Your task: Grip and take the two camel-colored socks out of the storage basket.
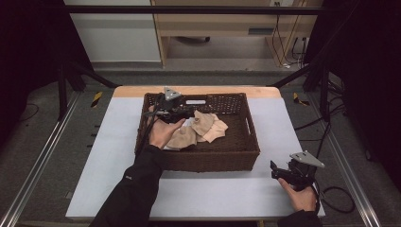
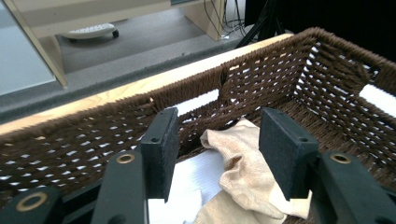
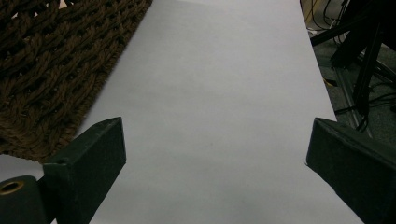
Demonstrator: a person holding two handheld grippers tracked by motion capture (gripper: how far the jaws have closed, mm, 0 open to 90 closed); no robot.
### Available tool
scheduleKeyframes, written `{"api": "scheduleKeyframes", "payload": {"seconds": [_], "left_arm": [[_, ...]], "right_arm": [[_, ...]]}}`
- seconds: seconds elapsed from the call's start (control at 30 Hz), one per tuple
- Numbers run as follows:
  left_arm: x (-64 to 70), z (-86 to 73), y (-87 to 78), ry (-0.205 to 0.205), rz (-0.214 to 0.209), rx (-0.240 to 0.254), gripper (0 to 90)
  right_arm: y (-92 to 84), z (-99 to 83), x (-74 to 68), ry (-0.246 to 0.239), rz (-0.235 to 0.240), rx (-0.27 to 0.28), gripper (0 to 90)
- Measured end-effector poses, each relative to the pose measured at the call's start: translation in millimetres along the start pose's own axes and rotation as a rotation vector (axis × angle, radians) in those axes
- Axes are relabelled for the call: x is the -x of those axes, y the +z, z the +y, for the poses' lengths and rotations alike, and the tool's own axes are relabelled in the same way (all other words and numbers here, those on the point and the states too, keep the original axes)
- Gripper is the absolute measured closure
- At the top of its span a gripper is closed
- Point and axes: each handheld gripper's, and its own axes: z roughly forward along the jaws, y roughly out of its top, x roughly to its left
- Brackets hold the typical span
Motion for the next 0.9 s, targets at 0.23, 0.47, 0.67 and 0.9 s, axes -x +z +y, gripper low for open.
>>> {"api": "scheduleKeyframes", "payload": {"seconds": [0.23,0.47,0.67,0.9], "left_arm": [[8.4,-15.1,22.9,0.000,-0.004,-0.073,48.2],[11.3,-26.4,35.4,-0.002,-0.027,-0.121,48.0],[13.8,-31.3,40.8,0.024,-0.032,-0.167,46.8],[14.8,-36.6,44.9,0.032,-0.042,-0.214,46.3]], "right_arm": [[0.6,-0.2,-0.2,0.003,0.002,0.001,4.9],[1.7,-1.0,-1.5,0.012,0.019,0.006,5.0],[2.8,-0.9,-1.8,0.017,0.007,0.015,4.8],[4.1,0.4,-2.3,0.030,0.004,0.021,4.4]]}}
